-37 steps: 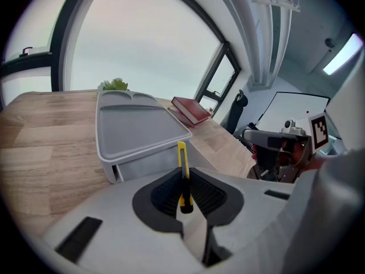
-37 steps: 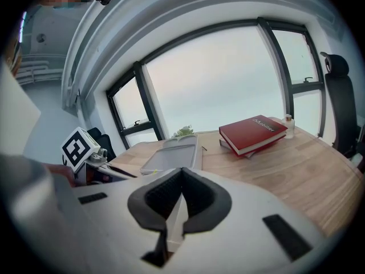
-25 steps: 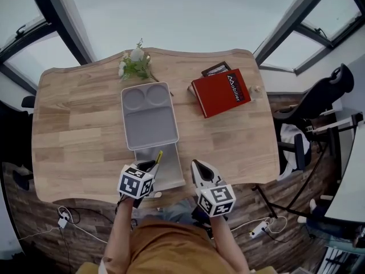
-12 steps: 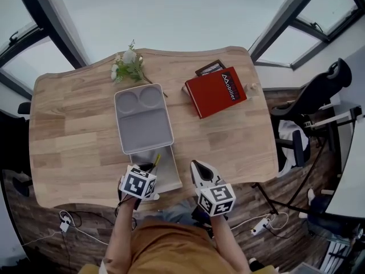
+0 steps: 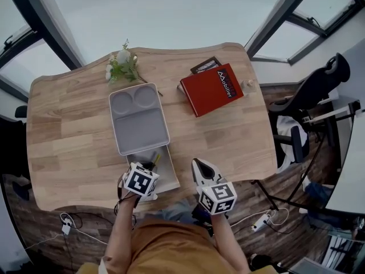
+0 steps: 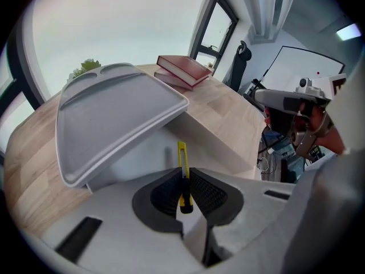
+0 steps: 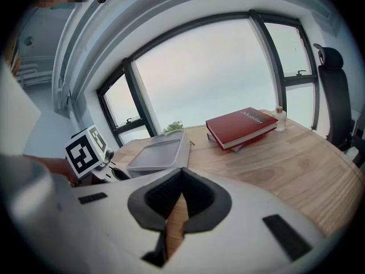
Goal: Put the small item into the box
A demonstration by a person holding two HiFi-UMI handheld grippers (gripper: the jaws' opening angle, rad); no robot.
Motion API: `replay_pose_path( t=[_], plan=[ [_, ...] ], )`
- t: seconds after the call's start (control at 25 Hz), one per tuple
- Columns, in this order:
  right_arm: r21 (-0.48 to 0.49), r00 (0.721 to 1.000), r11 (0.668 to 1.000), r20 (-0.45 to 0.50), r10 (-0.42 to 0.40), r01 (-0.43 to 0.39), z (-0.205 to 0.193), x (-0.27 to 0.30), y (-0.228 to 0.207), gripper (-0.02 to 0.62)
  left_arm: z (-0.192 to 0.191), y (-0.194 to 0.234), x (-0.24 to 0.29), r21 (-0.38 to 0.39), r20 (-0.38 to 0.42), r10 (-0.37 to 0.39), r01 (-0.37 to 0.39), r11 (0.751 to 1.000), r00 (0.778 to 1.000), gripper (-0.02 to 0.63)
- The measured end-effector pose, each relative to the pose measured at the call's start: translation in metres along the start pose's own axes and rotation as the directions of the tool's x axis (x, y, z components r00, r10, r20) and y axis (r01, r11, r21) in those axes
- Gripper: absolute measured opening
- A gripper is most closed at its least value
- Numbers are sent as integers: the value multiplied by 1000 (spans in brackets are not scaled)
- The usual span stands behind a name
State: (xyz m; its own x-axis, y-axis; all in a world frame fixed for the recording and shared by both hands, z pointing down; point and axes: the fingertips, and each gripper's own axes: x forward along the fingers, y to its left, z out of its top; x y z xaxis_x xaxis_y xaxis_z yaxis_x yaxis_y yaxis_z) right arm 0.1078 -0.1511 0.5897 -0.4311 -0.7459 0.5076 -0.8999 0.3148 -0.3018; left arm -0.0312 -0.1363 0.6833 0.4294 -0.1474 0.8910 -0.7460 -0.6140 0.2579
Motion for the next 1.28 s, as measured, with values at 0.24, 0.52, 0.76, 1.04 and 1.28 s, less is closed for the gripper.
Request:
replay_pose_path(
  t=[0.24, 0.52, 0.76, 1.04, 1.28],
  plan=[
    [7, 1000, 1000, -8, -11, 11, -2, 2, -5, 4, -2, 1, 10, 108, -67, 51, -44, 993, 996, 43],
    [1, 1000, 1000, -4, -12, 12, 4, 6, -5, 5, -2, 1, 15, 168, -121, 50, -29, 985, 991, 44],
    [7, 1000, 1000, -15, -19, 19, 2, 2, -11, 5, -3, -4, 21, 182, -174, 5, 27, 983, 985, 44],
    [16, 999, 999, -16, -34, 34, 4, -3, -23, 5, -6, -11, 28, 191, -194, -1, 39, 981, 981, 44],
    [-7, 1000, 1000, -14, -27, 27, 9, -4, -21, 5, -3, -13, 24, 160, -162, -31, 57, 985, 986, 48]
  ],
)
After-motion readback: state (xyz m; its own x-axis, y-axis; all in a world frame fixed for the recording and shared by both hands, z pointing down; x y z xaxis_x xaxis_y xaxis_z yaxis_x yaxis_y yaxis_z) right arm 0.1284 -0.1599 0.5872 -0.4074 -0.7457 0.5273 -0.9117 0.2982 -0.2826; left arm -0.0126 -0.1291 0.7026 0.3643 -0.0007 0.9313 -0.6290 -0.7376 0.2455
